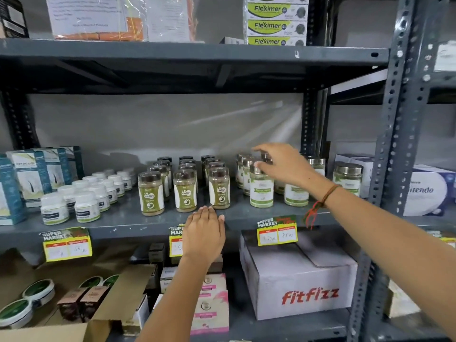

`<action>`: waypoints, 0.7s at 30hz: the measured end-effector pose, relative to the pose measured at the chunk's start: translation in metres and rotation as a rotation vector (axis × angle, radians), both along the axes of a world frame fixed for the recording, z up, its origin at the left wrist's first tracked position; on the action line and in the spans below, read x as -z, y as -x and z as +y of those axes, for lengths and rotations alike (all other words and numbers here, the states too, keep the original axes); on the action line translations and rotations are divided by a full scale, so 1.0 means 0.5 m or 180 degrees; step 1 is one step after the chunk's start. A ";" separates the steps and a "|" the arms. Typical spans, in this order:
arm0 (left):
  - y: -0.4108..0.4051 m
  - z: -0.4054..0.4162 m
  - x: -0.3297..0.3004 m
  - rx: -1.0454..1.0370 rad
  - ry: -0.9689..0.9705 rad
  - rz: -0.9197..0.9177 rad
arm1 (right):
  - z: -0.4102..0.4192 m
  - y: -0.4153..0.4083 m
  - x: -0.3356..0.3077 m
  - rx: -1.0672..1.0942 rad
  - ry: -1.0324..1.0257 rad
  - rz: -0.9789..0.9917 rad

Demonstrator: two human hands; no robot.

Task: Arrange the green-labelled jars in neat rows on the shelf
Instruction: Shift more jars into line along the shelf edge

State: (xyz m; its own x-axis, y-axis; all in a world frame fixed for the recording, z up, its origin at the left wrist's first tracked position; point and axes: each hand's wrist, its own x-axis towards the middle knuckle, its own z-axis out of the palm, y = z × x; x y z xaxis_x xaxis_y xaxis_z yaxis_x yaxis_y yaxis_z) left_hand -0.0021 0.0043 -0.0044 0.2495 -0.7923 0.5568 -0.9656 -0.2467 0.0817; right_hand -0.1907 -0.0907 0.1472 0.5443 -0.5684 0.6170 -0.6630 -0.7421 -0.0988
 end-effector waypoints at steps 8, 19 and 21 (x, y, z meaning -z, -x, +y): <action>-0.002 -0.001 0.004 0.0028 0.0028 0.0069 | -0.038 0.228 -0.025 0.1397 -0.0025 0.0115; -0.006 -0.005 0.007 -0.0023 0.0058 -0.0004 | -0.097 0.293 0.002 0.2158 -0.0792 0.0893; -0.006 -0.006 0.007 -0.0008 0.0059 -0.0003 | -0.101 0.288 0.006 0.2194 -0.0713 0.0859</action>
